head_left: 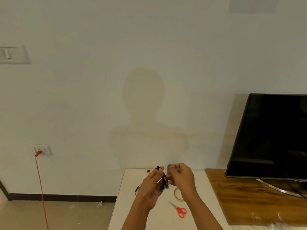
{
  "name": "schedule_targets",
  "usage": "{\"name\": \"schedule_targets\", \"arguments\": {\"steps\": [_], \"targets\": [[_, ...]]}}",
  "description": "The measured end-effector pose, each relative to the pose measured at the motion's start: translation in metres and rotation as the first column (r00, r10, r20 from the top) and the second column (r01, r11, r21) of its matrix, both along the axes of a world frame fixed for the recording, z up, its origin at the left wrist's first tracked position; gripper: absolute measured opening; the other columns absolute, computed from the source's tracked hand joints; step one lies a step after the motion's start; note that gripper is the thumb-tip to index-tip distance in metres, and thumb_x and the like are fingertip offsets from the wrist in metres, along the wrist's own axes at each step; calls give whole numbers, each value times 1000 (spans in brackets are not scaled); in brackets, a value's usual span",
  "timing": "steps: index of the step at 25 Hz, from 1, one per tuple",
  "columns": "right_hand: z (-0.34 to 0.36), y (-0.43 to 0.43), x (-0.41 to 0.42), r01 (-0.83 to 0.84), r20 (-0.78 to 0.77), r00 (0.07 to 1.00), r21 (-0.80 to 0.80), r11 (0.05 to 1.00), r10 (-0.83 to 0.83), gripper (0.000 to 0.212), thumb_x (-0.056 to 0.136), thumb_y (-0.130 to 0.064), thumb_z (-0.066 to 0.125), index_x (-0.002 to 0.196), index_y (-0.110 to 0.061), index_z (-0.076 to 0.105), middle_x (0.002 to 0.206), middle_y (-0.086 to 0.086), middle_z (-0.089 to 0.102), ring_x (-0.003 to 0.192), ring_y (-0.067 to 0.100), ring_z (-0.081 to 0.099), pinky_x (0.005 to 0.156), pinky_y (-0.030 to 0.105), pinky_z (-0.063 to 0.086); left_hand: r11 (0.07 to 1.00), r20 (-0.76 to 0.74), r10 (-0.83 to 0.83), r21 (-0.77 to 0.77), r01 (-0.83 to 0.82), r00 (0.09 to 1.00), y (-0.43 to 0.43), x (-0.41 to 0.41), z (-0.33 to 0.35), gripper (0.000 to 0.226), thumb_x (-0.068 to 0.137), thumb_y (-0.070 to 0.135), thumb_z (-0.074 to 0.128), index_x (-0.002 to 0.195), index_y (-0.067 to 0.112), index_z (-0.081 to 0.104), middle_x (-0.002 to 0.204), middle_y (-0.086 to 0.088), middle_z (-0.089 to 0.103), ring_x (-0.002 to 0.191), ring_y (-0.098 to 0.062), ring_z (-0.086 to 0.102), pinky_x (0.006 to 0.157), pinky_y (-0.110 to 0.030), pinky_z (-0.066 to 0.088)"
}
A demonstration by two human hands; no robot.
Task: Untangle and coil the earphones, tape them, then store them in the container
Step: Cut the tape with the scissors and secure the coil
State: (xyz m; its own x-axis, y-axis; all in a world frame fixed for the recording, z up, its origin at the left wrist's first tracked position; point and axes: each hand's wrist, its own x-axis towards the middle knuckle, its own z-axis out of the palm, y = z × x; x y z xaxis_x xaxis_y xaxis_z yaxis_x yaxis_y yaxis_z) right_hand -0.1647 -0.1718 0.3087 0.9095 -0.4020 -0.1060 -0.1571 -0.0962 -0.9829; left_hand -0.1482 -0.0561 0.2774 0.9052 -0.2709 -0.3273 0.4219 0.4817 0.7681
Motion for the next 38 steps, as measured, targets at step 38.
{"name": "schedule_targets", "arguments": {"steps": [38], "targets": [[-16,-18,6,-416,-142,894,94,904,426,27,94,-17,53,69,-13,65,60,-2,59,53,5,53,61,15,47,991,94,-16,137,3,995,17,10,-16,14,86,4,67,96,-5,68,94,-18,72,84,-22,72,79,-29,57]]}}
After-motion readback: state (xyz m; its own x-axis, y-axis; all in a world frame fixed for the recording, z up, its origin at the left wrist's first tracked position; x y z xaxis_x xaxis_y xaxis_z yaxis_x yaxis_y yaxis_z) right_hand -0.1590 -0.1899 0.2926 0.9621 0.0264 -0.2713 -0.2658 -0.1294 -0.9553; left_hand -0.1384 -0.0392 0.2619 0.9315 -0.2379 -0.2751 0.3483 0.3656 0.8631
